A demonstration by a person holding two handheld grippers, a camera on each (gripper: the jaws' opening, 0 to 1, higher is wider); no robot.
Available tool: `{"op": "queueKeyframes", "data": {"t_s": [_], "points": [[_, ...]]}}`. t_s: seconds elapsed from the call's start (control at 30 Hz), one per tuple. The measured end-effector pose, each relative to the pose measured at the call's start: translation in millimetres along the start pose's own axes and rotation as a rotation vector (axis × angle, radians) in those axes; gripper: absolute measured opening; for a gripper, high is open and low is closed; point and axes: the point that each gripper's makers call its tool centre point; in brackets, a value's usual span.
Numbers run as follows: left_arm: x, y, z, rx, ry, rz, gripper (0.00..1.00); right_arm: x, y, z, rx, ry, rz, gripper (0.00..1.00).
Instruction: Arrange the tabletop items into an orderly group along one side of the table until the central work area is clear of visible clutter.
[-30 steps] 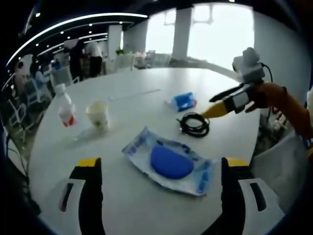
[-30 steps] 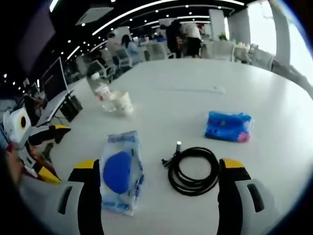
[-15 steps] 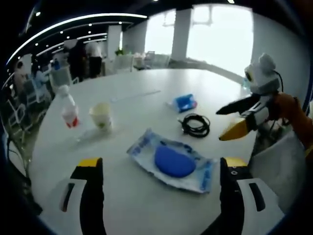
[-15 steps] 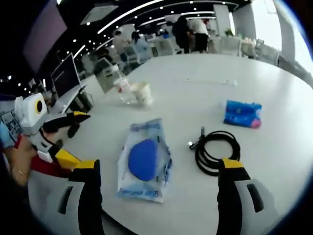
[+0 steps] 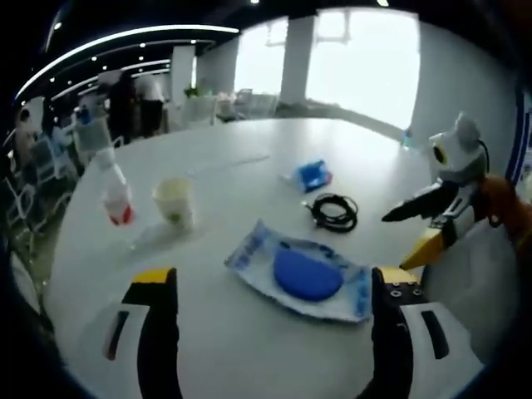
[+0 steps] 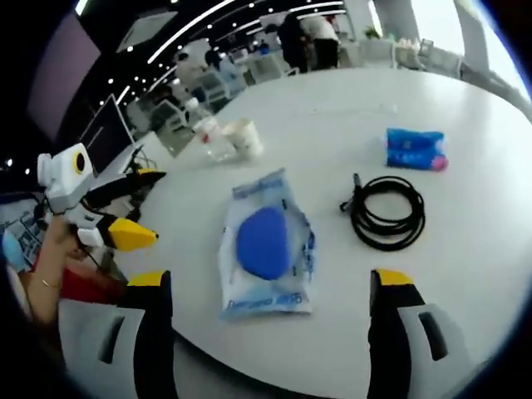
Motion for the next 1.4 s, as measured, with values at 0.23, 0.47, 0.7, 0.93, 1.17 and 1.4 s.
{"op": "queueKeyframes", "data": {"t_s": [0.23,0.47,0.7,0.93,1.17,1.4], "points": [[-12.1,10.2,4.5,-0.044,0.034,0.034,0.93,-5.7,8.1,14.4,-0.104,0.003,0.011,0.97],[-26.8,15.6,6.8,-0.017,0.037,0.07,0.9,-10.0,21.5,31.1,-0.124,0.053,-0.015,0.92],[-45.1,25.0,12.9,-0.014,0.065,0.099,0.86,-15.4,34.5,45.9,-0.16,0.083,-0.027,0.88],[-70.8,36.7,15.8,-0.03,0.044,0.112,0.81,-21.6,34.8,44.1,-0.304,0.015,-0.008,0.74],[-87.6,44.0,22.8,-0.082,0.054,0.133,0.69,-24.2,38.8,58.0,-0.361,0.057,-0.021,0.56],[-94.0,47.6,29.6,-0.084,0.053,0.179,0.54,-29.1,42.7,68.0,-0.361,0.095,-0.019,0.51]]}}
Point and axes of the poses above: the point that each gripper's makers call its tool centre point, and the gripper's own axes: x roughly backward along the fingers, y roughly to its left, z roughly out of its underside, and after that the axes turned 4 degrees about -y, right-handed
